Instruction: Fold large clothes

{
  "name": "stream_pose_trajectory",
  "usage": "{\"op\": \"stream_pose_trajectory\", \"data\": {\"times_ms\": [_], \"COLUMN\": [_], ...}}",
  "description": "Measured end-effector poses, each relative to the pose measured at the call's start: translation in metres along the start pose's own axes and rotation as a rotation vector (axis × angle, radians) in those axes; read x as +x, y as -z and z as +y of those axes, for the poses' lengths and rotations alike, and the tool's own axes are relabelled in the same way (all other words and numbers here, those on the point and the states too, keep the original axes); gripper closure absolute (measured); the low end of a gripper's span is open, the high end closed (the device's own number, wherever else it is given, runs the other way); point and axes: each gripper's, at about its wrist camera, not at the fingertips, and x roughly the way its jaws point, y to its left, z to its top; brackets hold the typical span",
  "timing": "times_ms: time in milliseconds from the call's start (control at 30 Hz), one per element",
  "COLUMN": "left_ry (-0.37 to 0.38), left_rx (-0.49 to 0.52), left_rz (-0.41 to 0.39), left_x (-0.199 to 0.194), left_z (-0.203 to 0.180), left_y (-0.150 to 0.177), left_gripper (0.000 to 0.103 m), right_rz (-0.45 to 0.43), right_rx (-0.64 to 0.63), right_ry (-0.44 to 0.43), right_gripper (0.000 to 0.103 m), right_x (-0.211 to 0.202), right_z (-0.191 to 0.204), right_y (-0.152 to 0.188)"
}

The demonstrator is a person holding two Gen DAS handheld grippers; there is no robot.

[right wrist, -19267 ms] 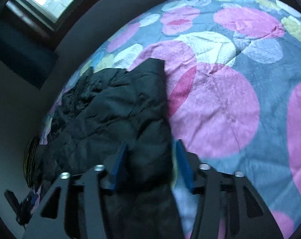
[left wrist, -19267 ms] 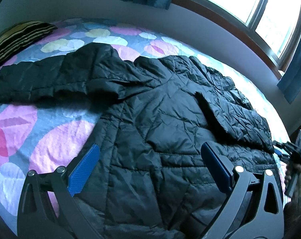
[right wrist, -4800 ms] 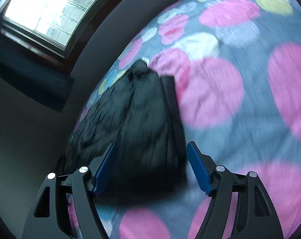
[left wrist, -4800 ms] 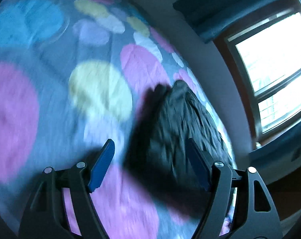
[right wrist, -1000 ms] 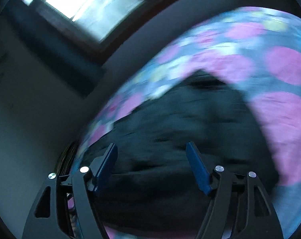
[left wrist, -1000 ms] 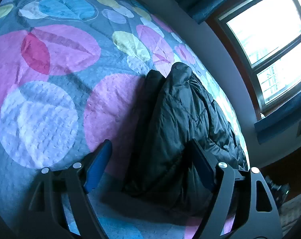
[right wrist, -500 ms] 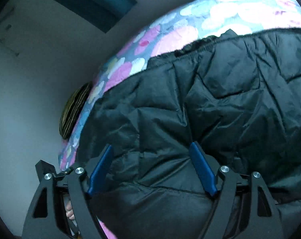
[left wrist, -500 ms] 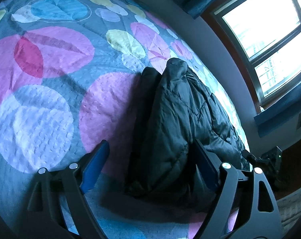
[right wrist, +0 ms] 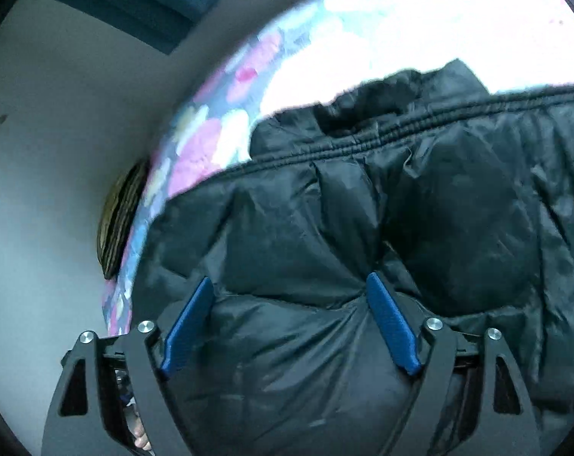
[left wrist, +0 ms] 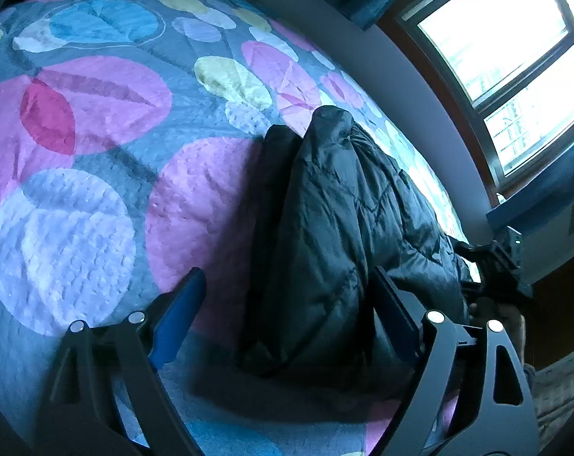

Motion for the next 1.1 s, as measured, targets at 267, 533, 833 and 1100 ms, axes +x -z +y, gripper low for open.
{"op": "stream_pose_trajectory", "data": {"times_ms": [267,533,833,1100], "left_ry": [-0.007,-0.015,0.009,-0.008], "left_rx": [0.04,0.061,0.069,0.15], "left_rz": [0.01,0.009,0.037,0.053], "left_x": [0.002,0.004,0.007,0.013], "left_z": [-0.004,-0.006,-0.004,-0.011], "left_y": [0.001,0.002,-0.002,-0.001], "left_gripper": [0.013,0.011,0.008,0.003], "right_rz": [-0.093,-0.111,-0.172,-0.113], "right_rx": [-0.084,-0.113,-0.14,-0.143], "right_ry": [0.035,0.0,0.013,0.004], "right_gripper": [0.021,0.02,0.021,0.02], "right_x": [-0.042,-0.057,-0.074,-0.06], "right_z": [0.027,0.027,0.036,0.023], "right_y": [0.035,0.094,0.105,0.125]}}
